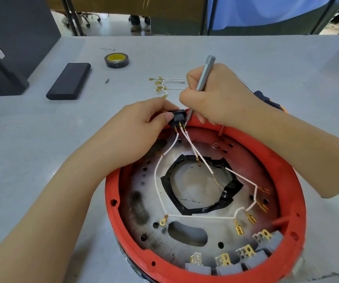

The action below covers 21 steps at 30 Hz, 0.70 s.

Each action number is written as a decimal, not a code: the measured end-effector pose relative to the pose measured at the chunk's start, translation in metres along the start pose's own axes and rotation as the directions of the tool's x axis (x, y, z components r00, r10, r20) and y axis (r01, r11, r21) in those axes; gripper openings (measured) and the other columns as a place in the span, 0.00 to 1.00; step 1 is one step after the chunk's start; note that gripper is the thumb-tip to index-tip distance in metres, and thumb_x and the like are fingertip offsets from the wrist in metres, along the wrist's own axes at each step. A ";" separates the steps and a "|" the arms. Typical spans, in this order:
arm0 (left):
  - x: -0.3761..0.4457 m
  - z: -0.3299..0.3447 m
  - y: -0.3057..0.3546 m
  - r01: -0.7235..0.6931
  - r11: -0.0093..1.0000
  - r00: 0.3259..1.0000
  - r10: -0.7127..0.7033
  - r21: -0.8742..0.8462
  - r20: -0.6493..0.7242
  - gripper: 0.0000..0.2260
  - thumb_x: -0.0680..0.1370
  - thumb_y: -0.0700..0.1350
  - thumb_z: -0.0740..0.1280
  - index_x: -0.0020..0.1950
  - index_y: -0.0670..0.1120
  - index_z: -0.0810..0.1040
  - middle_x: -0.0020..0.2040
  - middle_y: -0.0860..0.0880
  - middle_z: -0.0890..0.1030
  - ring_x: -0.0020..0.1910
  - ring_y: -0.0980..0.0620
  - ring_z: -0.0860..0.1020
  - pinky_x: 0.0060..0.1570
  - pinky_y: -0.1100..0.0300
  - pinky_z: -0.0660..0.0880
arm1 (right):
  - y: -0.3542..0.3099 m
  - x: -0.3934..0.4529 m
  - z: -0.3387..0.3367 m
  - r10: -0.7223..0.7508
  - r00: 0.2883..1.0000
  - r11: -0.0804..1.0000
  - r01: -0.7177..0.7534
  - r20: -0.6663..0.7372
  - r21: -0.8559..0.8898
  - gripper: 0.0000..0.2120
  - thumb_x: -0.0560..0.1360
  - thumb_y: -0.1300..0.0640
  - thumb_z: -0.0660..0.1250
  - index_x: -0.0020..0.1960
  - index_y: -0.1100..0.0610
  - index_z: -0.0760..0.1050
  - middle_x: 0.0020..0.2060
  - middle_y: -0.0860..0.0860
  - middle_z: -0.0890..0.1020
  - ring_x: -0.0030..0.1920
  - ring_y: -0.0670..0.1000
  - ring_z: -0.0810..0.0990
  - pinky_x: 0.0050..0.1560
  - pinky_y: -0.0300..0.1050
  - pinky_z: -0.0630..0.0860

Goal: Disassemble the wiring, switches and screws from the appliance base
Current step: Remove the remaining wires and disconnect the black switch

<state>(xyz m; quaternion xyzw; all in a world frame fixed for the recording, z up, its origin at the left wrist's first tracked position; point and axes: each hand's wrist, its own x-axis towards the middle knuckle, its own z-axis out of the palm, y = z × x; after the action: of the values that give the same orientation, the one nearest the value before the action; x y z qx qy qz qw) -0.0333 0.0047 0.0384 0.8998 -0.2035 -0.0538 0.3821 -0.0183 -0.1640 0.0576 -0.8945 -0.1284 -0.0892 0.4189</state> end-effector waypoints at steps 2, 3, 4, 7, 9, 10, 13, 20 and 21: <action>0.000 0.000 0.000 0.000 1.000 1.000 0.000 -0.003 -0.005 0.11 0.82 0.48 0.58 0.56 0.60 0.77 0.48 0.62 0.80 0.48 0.70 0.74 0.43 0.78 0.66 | 0.000 -0.002 -0.001 0.006 1.000 0.999 -0.007 0.028 0.032 0.16 0.70 0.65 0.62 0.29 0.57 0.59 0.21 0.57 0.67 0.14 0.45 0.64 0.18 0.33 0.60; 0.000 0.000 0.000 -0.002 1.000 1.000 0.002 -0.003 -0.006 0.11 0.82 0.48 0.58 0.57 0.60 0.77 0.48 0.63 0.80 0.47 0.71 0.74 0.42 0.78 0.66 | 0.001 -0.004 0.000 0.001 1.000 0.999 -0.001 0.007 0.049 0.16 0.70 0.65 0.62 0.29 0.57 0.59 0.21 0.57 0.68 0.14 0.45 0.65 0.18 0.33 0.60; 0.000 0.000 0.000 -0.005 1.000 1.000 0.005 -0.003 -0.006 0.11 0.82 0.48 0.58 0.57 0.59 0.78 0.47 0.63 0.80 0.46 0.71 0.74 0.41 0.78 0.67 | 0.002 -0.006 0.000 -0.007 0.999 0.998 0.009 -0.031 0.068 0.16 0.70 0.65 0.62 0.29 0.57 0.59 0.21 0.58 0.68 0.15 0.45 0.65 0.19 0.32 0.60; -0.001 0.000 -0.001 -0.008 1.000 1.000 0.008 -0.002 -0.009 0.11 0.82 0.49 0.58 0.57 0.60 0.78 0.44 0.65 0.79 0.43 0.72 0.74 0.39 0.79 0.66 | 0.007 -0.009 0.001 -0.042 0.991 0.996 0.052 -0.126 0.078 0.16 0.71 0.65 0.62 0.30 0.57 0.58 0.23 0.60 0.67 0.16 0.46 0.65 0.21 0.33 0.59; -0.001 0.000 -0.001 -0.014 1.000 1.000 0.014 0.001 -0.008 0.11 0.82 0.48 0.58 0.56 0.60 0.78 0.40 0.67 0.79 0.39 0.72 0.74 0.36 0.79 0.66 | 0.008 -0.009 0.002 -0.075 0.987 0.997 0.080 -0.140 0.025 0.17 0.71 0.63 0.63 0.29 0.55 0.58 0.21 0.52 0.68 0.19 0.46 0.67 0.22 0.33 0.60; -0.001 -0.001 0.000 -0.016 1.000 1.000 0.016 -0.001 -0.007 0.11 0.82 0.48 0.58 0.56 0.60 0.78 0.39 0.69 0.78 0.37 0.73 0.73 0.35 0.79 0.66 | 0.009 -0.010 0.003 -0.094 0.986 0.996 0.093 -0.140 -0.018 0.17 0.72 0.62 0.64 0.29 0.55 0.59 0.22 0.50 0.70 0.21 0.46 0.68 0.24 0.34 0.61; -0.001 -0.001 0.000 -0.024 1.000 1.000 0.024 -0.009 -0.005 0.10 0.82 0.49 0.58 0.55 0.62 0.77 0.42 0.68 0.79 0.42 0.72 0.74 0.38 0.79 0.66 | 0.010 -0.013 0.006 -0.169 0.974 0.980 0.151 -0.147 -0.127 0.18 0.73 0.59 0.64 0.30 0.52 0.58 0.24 0.43 0.71 0.25 0.44 0.68 0.28 0.34 0.64; -0.001 -0.001 0.001 -0.022 1.000 1.000 0.022 -0.013 0.001 0.10 0.81 0.49 0.58 0.52 0.64 0.76 0.44 0.66 0.79 0.43 0.72 0.74 0.39 0.80 0.66 | 0.006 -0.023 0.009 -0.400 0.912 0.883 0.359 -0.085 -0.302 0.17 0.75 0.57 0.62 0.34 0.50 0.55 0.23 0.47 0.61 0.32 0.50 0.65 0.32 0.35 0.62; -0.001 -0.001 0.001 -0.021 1.000 1.000 0.021 -0.011 0.001 0.10 0.81 0.49 0.58 0.52 0.64 0.76 0.44 0.65 0.79 0.44 0.72 0.74 0.39 0.80 0.66 | 0.006 -0.022 0.009 -0.378 0.921 0.895 0.338 -0.091 -0.292 0.18 0.75 0.57 0.62 0.33 0.49 0.55 0.23 0.47 0.61 0.31 0.49 0.65 0.31 0.36 0.62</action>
<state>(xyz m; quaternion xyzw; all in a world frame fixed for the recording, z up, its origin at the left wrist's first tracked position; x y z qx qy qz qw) -0.0347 0.0052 0.0398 0.8955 -0.2130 -0.0516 0.3873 -0.0374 -0.1642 0.0418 -0.8951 -0.2472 -0.2464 0.2774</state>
